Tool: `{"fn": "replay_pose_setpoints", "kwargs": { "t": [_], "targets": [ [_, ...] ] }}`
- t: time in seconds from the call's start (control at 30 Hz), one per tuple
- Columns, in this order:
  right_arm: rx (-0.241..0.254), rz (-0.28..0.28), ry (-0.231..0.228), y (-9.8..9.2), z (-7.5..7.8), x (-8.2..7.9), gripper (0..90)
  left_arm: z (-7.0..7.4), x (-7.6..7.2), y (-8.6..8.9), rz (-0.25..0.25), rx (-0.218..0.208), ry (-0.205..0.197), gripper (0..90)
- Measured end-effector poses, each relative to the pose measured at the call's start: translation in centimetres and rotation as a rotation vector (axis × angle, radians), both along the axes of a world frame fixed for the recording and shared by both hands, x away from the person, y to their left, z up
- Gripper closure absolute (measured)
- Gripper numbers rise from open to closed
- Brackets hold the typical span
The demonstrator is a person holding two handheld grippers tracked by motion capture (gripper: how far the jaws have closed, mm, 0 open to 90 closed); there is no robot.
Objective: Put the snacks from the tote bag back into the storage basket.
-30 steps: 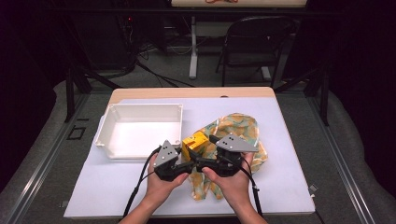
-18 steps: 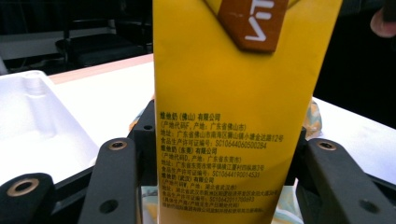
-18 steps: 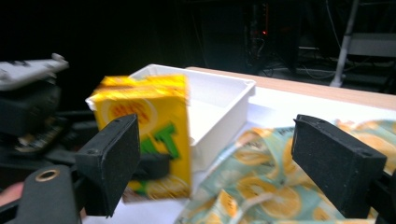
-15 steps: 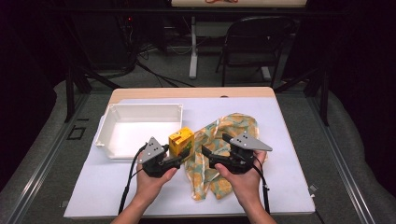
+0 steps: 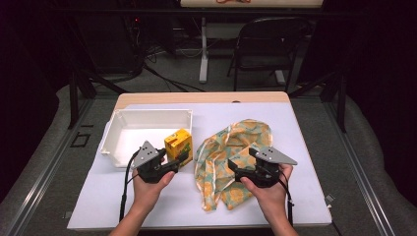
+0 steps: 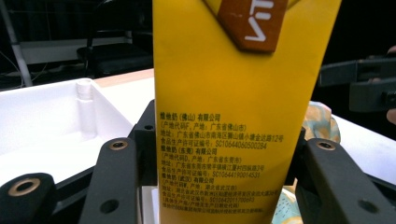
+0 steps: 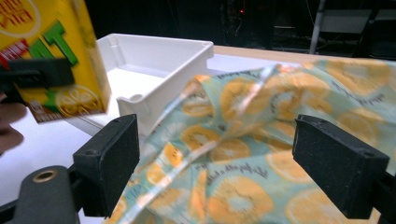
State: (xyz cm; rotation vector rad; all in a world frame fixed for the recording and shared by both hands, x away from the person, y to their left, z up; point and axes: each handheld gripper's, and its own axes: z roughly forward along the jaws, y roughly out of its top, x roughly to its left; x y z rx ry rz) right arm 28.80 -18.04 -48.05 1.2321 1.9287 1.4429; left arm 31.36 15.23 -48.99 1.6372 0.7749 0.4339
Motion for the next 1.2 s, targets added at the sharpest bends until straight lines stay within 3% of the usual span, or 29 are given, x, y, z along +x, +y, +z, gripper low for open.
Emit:
{"fn": "replay_pose_setpoints", "kwargs": {
  "t": [0.53,0.9,1.2],
  "targets": [
    [-0.005,-0.036,0.015,-3.0,-1.1,-0.5,14.3,-0.3,1.2,2.4,0.054,-0.018,0.015,50.9],
    [-0.007,-0.031,0.023,-3.1,-1.4,-0.7,14.2,-1.4,2.5,3.9,0.099,-0.04,0.046,50.8],
    [-0.017,-0.037,0.029,-3.3,-1.6,-0.7,14.3,-2.6,3.6,4.2,0.114,-0.014,0.064,50.8]
  ]
}}
